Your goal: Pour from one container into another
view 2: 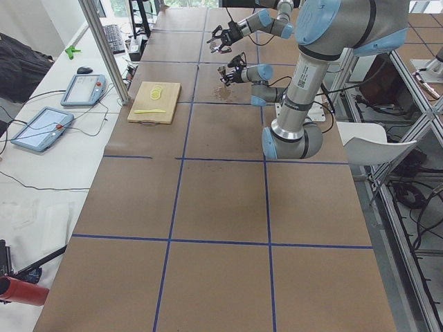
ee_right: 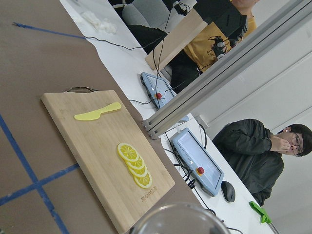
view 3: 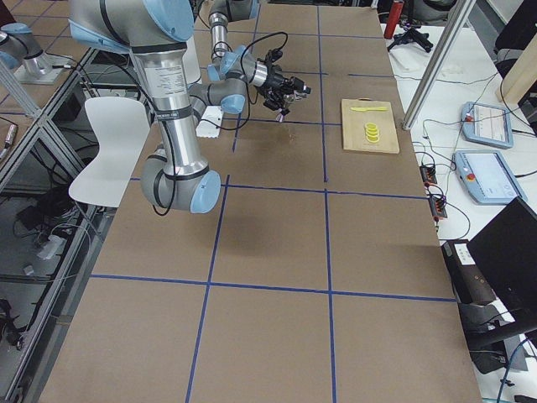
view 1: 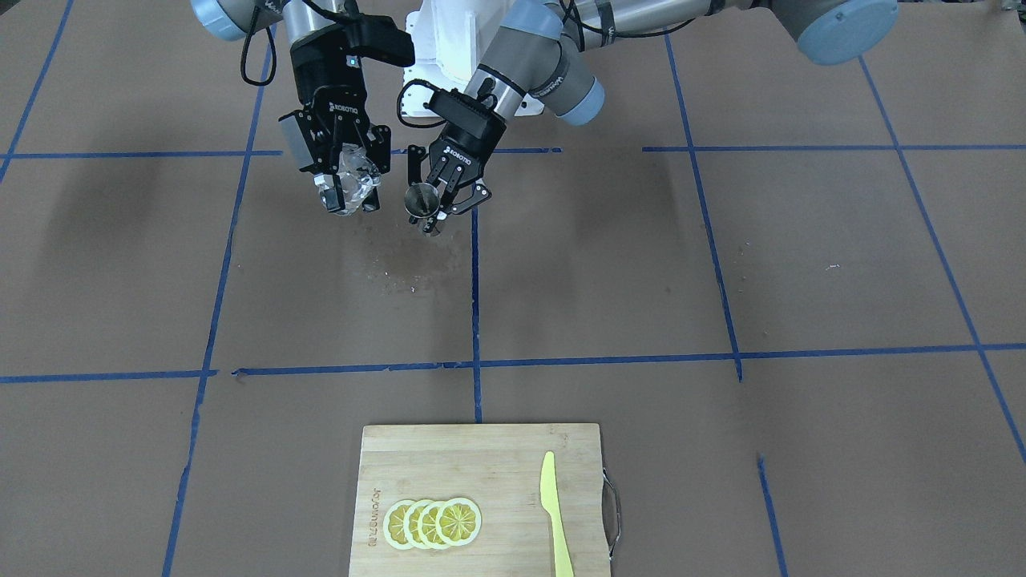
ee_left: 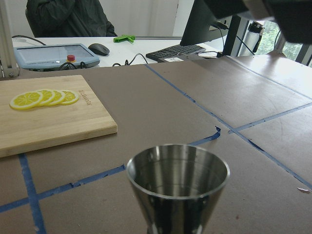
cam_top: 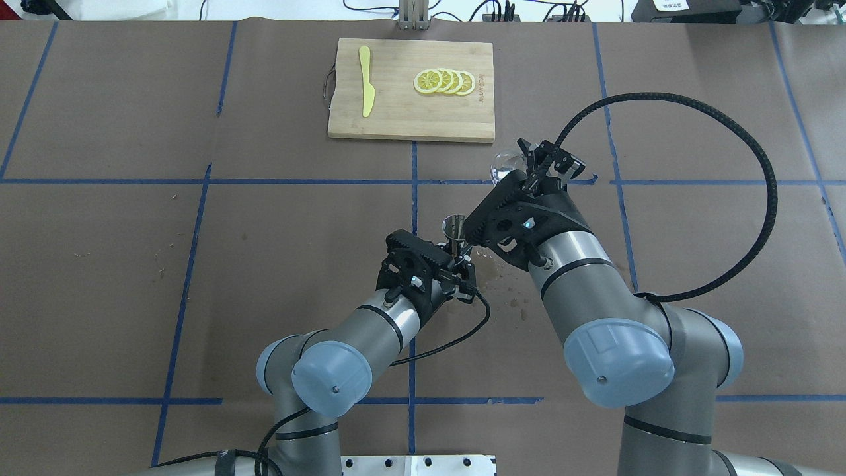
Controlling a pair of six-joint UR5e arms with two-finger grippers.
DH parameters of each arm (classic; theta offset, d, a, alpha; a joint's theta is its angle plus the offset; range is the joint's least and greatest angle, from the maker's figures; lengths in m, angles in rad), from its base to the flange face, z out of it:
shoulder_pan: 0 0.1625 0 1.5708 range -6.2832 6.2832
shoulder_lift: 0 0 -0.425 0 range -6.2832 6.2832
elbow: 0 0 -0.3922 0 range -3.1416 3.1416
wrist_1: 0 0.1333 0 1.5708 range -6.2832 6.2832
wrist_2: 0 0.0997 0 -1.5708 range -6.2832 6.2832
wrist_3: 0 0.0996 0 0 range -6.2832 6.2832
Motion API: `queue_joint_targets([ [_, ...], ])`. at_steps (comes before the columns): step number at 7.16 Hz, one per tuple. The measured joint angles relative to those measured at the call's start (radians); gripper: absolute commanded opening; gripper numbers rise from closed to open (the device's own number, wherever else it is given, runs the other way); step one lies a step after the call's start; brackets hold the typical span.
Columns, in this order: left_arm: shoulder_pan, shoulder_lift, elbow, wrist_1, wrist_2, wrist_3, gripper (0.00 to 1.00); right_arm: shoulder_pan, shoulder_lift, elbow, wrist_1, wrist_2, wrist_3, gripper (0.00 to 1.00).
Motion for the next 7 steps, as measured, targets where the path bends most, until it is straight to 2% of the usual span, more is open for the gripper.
queue_joint_targets([
  [7, 0.001, -0.049, 0.034, 0.0, -0.006, 0.0, 0.0, -0.004, 0.004, -0.011, -0.013, -0.022, -0.096, 0.0],
])
